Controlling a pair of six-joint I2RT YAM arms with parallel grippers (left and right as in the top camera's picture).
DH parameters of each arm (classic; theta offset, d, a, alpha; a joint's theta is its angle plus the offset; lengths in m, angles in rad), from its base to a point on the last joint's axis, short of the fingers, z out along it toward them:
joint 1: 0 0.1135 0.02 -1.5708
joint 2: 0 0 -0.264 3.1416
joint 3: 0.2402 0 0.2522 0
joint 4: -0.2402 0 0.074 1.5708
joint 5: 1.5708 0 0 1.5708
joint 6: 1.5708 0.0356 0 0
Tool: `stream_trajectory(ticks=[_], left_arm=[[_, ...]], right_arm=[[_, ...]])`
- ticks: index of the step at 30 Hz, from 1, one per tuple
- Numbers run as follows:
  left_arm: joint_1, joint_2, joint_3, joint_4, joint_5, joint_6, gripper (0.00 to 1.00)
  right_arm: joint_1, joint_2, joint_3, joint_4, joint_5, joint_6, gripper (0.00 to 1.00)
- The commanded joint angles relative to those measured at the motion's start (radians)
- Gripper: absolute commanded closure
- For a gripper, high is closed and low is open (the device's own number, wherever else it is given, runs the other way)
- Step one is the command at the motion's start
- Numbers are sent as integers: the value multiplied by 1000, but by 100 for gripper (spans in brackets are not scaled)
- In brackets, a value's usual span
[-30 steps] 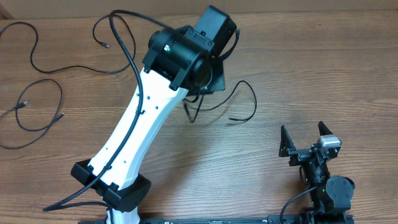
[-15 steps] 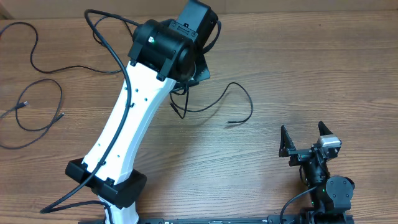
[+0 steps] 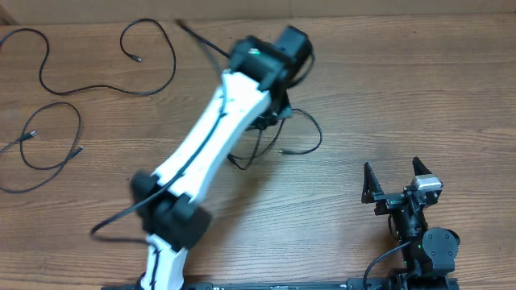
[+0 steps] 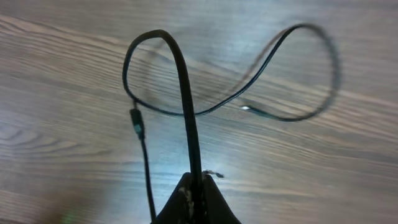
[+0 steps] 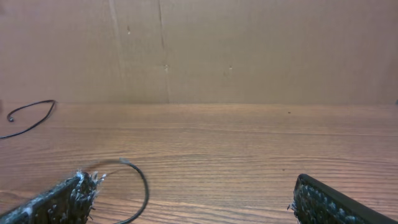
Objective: Untangle cables
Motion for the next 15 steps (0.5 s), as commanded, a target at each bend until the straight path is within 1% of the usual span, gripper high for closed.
stream_trajectory(ticks=[1, 5, 8, 11, 12, 15], left_arm=[[-20, 105, -15, 23, 32, -23, 96], [-25, 205, -15, 87, 100, -18, 96], [-25, 259, -15, 135, 148, 11, 96], [-25, 296, -15, 171, 209, 22, 81], [-25, 303, -15, 181, 233, 45, 70], [-24, 309, -15, 218, 317, 177, 44]], right_arm=[[-2, -8, -10, 3, 9, -6, 0], [-2, -8, -10, 3, 9, -6, 0], [-2, -8, -10, 3, 9, -6, 0], [-2, -8, -10, 3, 9, -6, 0], [-2, -8, -10, 3, 9, -6, 0], [-2, -8, -10, 3, 9, -6, 0]])
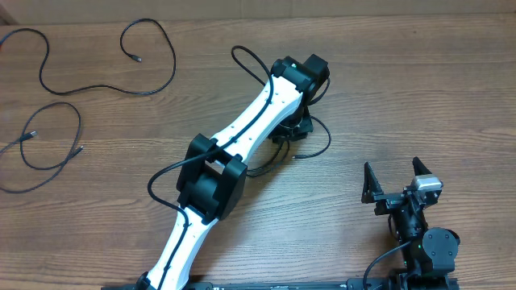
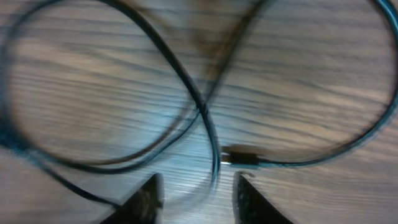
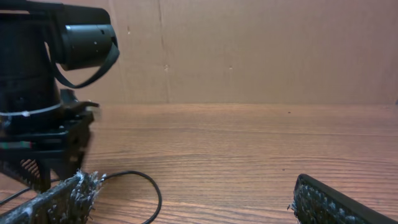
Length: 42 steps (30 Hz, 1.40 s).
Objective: Untangle cables
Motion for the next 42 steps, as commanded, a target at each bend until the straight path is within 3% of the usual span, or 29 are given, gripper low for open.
stream_trajectory(ticks=[1, 4, 9, 17, 21, 26, 34, 37, 38, 39, 41, 42], left_arm=[[0, 10, 3, 28, 151, 174, 37], [9, 10, 25, 31, 218, 270, 29], [23, 11, 32, 34, 195, 272, 25], [27, 11, -26, 37, -158, 268, 20], [31, 11, -48, 48, -129, 263, 22], [23, 13, -102, 78, -116, 266, 10], [27, 13, -196, 238, -113, 269, 14], [26, 13, -224, 290, -103, 269, 21], [26, 13, -229, 297, -101, 269, 24], [26, 15, -235, 303, -101, 269, 34], [26, 18, -237, 300, -101, 269, 41], [26, 19, -238, 298, -102, 269, 52]], right_arm=[[-2, -8, -10, 4, 9, -5, 0], [-2, -8, -10, 4, 9, -5, 0], [-2, -8, -10, 4, 9, -5, 0], [-2, -8, -10, 4, 9, -5, 0], [-2, -8, -10, 4, 9, -5, 0], [-2, -8, -10, 4, 9, -5, 0], [-2, -8, -10, 4, 9, -5, 0], [-2, -8, -10, 4, 9, -5, 0], [-2, -8, -10, 4, 9, -5, 0], [-2, -8, -10, 4, 9, -5, 0], [-2, -8, -10, 4, 9, -5, 0], [-2, -8, -10, 4, 9, -5, 0]])
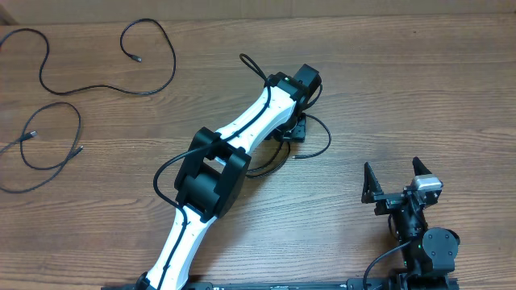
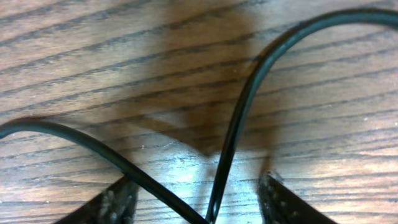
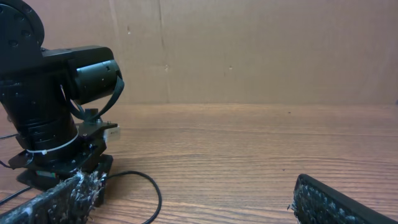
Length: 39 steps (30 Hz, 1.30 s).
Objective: Untangle cables
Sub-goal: 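Regrasp the coiled cable and drag it leftward with the left gripper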
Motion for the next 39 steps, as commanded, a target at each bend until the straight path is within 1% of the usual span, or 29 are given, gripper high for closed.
stream_trajectory(ticks=[1, 3, 4, 5, 6, 9, 11, 15, 18, 20, 23, 32, 39], left_arm=[[3, 17, -30, -5, -12, 1, 60], [3, 18, -31, -5, -11, 0, 73], [3, 18, -31, -5, -11, 0, 85], [3, 18, -31, -5, -11, 0, 93], [3, 18, -31, -6, -11, 1, 96], [3, 17, -31, -30, -11, -1, 96], [6, 13, -24, -79, -11, -16, 96], [23, 3, 31, -237, -11, -190, 96], [42, -12, 100, -360, -11, -280, 96], [52, -31, 138, -418, -15, -317, 96], [62, -71, 167, -458, -26, -328, 96], [82, -260, 169, -499, -26, -326, 96], [88, -377, 169, -563, -26, -300, 96]], right_arm=[[-2, -8, -10, 4, 9, -5, 0], [-2, -8, -10, 4, 9, -5, 0], [-2, -8, -10, 4, 9, -5, 0], [-2, -8, -10, 4, 9, -5, 0], [-2, -8, -10, 4, 8, -5, 0], [-2, -8, -10, 4, 9, -5, 0], [-2, -8, -10, 4, 9, -5, 0], [-2, -8, -10, 4, 9, -5, 0], [-2, -8, -10, 4, 9, -5, 0], [-2, -8, -10, 4, 8, -5, 0], [-2, -8, -10, 4, 9, -5, 0], [-2, -8, -10, 4, 9, -5, 0], [-2, -8, -10, 4, 9, -5, 0]])
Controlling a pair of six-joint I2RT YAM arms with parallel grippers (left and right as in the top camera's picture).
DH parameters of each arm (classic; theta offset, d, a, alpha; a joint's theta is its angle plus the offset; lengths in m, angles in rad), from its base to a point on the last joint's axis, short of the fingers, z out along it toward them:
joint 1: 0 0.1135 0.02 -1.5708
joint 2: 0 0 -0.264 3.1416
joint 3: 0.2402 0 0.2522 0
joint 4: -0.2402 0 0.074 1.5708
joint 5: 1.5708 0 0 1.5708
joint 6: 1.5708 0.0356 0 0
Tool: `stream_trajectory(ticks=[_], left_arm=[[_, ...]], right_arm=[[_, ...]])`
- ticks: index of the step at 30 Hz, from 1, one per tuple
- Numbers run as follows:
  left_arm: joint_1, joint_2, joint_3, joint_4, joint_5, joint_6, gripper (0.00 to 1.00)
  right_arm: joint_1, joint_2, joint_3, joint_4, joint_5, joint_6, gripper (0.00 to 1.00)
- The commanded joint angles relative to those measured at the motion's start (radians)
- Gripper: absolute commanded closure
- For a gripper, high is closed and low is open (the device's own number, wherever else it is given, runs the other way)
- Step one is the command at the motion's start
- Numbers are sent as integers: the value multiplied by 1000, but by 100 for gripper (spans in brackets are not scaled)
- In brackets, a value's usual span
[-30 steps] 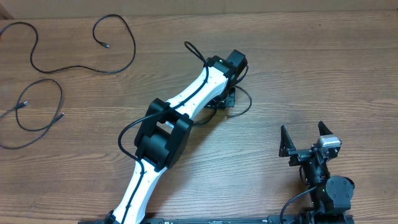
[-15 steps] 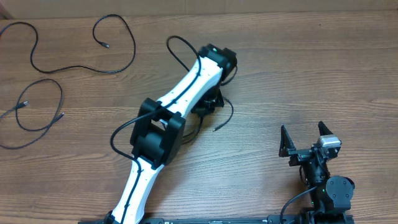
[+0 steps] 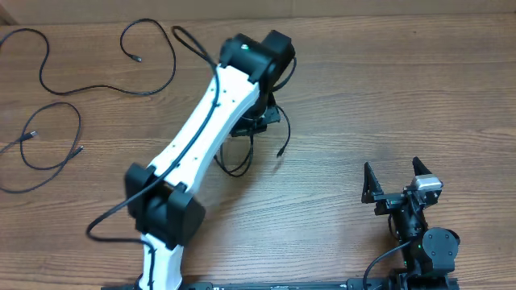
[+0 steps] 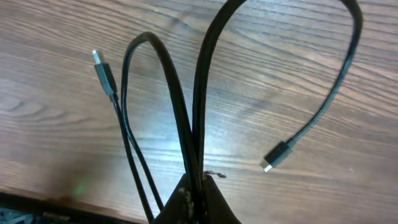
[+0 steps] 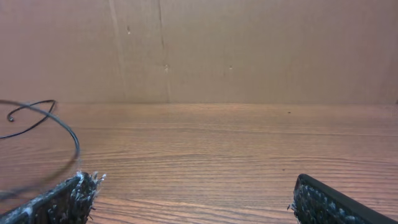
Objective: Untangle cables
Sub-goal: 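Regrasp the coiled cable and drag it leftward with the left gripper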
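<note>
A tangle of thin black cables (image 4: pixel 198 124) hangs from my left gripper (image 4: pixel 200 186), which is shut on two strands held above the table. One USB plug (image 4: pixel 104 71) dangles at the left and another plug (image 4: pixel 278 154) at the right. From overhead, the left gripper (image 3: pixel 255 121) sits at the table's middle with loops (image 3: pixel 240 165) trailing below it. My right gripper (image 3: pixel 397 179) rests open at the front right, and its fingers (image 5: pixel 68 196) hold nothing.
Several separate black cables lie at the far left: one loop (image 3: pixel 149 56), another (image 3: pixel 44 60), and one (image 3: pixel 52 149) nearer the front. A cardboard wall (image 5: pixel 249 50) closes the back of the wooden table (image 3: pixel 403 89). A lifted cable loop (image 5: pixel 65 130) shows at the right wrist view's left.
My left gripper was open and low on the table around two crossing strands. Now it is shut on them, higher up and further to the left. The right arm has not moved.
My left gripper first held a cable strand above the table. Then it was open just over the tangle, further right, and stayed low with its jaws around crossing strands. Now it is shut on two strands, raised and shifted left.
</note>
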Motion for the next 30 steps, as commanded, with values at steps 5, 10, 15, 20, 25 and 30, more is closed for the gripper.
stream_trajectory(ticks=[5, 10, 15, 20, 25, 30], left_arm=[[8, -80, 19, -48, -27, 17, 96], [-13, -82, 14, -48, -27, 16, 96], [-18, -82, 14, -48, -35, 5, 96], [-25, -79, -23, -44, -105, -111, 96], [-25, -73, -102, -48, -225, -131, 96], [44, -73, -200, -48, -383, -177, 96]], right_arm=[[-2, -8, -10, 4, 9, -5, 0], [-2, -8, -10, 4, 10, -5, 0], [-2, -8, -10, 4, 10, -5, 0], [-2, -8, -10, 4, 10, -5, 0], [-2, -8, -10, 4, 10, -5, 0], [-2, -8, -10, 4, 10, -5, 0]])
